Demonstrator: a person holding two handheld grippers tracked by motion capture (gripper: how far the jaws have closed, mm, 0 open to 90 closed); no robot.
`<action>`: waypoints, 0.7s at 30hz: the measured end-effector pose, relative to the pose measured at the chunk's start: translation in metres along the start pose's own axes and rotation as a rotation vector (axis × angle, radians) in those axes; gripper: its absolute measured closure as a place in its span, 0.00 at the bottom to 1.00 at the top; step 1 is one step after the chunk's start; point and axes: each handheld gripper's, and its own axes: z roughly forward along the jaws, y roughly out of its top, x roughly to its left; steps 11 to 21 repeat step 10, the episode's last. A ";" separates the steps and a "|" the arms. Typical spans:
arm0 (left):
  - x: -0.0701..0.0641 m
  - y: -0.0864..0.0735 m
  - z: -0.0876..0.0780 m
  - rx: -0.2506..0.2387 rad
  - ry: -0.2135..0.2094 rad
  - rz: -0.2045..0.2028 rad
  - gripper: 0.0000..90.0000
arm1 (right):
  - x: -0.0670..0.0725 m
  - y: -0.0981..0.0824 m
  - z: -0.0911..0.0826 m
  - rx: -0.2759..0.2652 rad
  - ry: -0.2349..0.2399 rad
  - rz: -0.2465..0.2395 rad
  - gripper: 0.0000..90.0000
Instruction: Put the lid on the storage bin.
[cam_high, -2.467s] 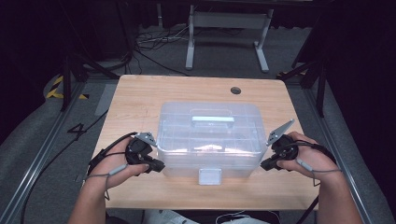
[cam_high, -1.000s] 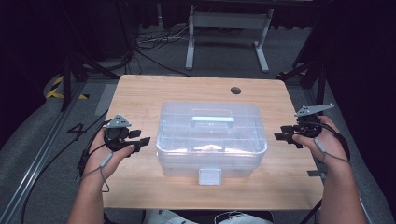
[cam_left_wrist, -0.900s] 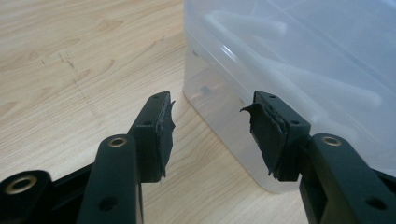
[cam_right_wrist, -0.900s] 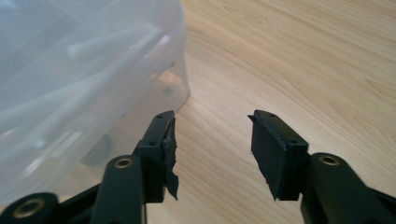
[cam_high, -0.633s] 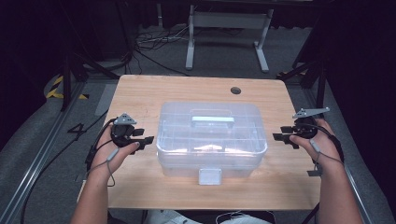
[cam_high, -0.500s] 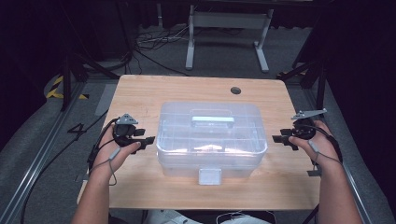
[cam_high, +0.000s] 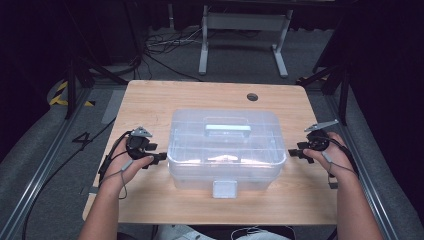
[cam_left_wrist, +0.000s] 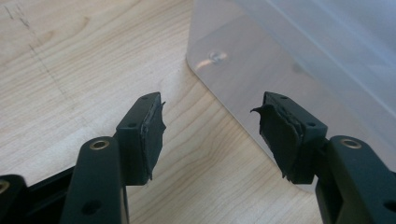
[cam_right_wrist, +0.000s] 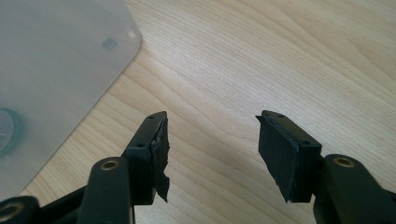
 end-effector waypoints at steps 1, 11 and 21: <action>0.001 -0.001 0.001 0.007 -0.004 0.004 0.45 | 0.000 0.000 0.002 0.005 0.001 -0.003 0.48; 0.004 -0.005 0.007 0.044 -0.012 0.014 0.44 | -0.001 -0.001 0.010 0.018 0.008 -0.012 0.48; 0.004 -0.005 0.007 0.044 -0.012 0.014 0.44 | -0.001 -0.001 0.010 0.018 0.008 -0.012 0.48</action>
